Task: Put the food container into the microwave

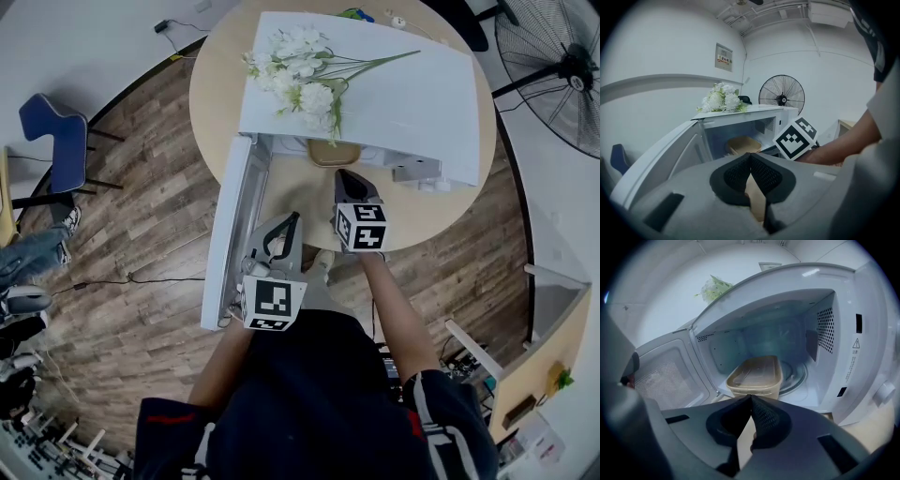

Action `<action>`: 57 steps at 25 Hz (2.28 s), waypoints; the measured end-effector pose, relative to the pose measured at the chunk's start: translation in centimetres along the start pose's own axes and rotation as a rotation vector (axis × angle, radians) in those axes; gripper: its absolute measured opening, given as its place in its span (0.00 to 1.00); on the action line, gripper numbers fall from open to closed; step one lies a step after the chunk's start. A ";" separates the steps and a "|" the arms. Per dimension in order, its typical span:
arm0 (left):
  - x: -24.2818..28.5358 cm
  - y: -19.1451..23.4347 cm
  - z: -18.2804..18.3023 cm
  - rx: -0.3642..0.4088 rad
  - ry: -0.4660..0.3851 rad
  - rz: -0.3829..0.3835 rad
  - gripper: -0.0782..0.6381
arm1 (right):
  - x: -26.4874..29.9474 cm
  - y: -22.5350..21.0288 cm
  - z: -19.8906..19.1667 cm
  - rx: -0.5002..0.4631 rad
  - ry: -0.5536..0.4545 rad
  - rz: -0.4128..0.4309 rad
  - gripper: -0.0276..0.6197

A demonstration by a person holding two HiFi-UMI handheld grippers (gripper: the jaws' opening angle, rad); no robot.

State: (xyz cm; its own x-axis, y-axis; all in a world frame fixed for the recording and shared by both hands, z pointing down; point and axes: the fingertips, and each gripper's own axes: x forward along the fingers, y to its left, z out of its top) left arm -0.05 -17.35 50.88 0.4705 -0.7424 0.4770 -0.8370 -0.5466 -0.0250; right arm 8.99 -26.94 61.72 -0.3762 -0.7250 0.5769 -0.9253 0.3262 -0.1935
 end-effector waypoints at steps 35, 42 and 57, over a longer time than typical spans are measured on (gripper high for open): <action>0.0 1.5 -1.0 -0.002 0.029 0.022 0.13 | 1.7 0.6 2.5 0.012 -0.016 0.042 0.06; -0.5 0.9 0.8 0.021 -0.015 0.005 0.13 | -1.7 1.7 3.1 0.026 -0.045 0.059 0.06; -3.7 1.7 6.2 0.073 -0.147 0.050 0.13 | -10.5 5.5 8.6 -0.112 -0.204 0.095 0.06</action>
State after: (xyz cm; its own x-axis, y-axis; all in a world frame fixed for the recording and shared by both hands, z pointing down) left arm -1.43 -17.94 43.62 0.4691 -0.8150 0.3400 -0.8404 -0.5303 -0.1117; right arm 7.48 -22.72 47.77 -0.4738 -0.7916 0.3858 -0.8784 0.4559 -0.1432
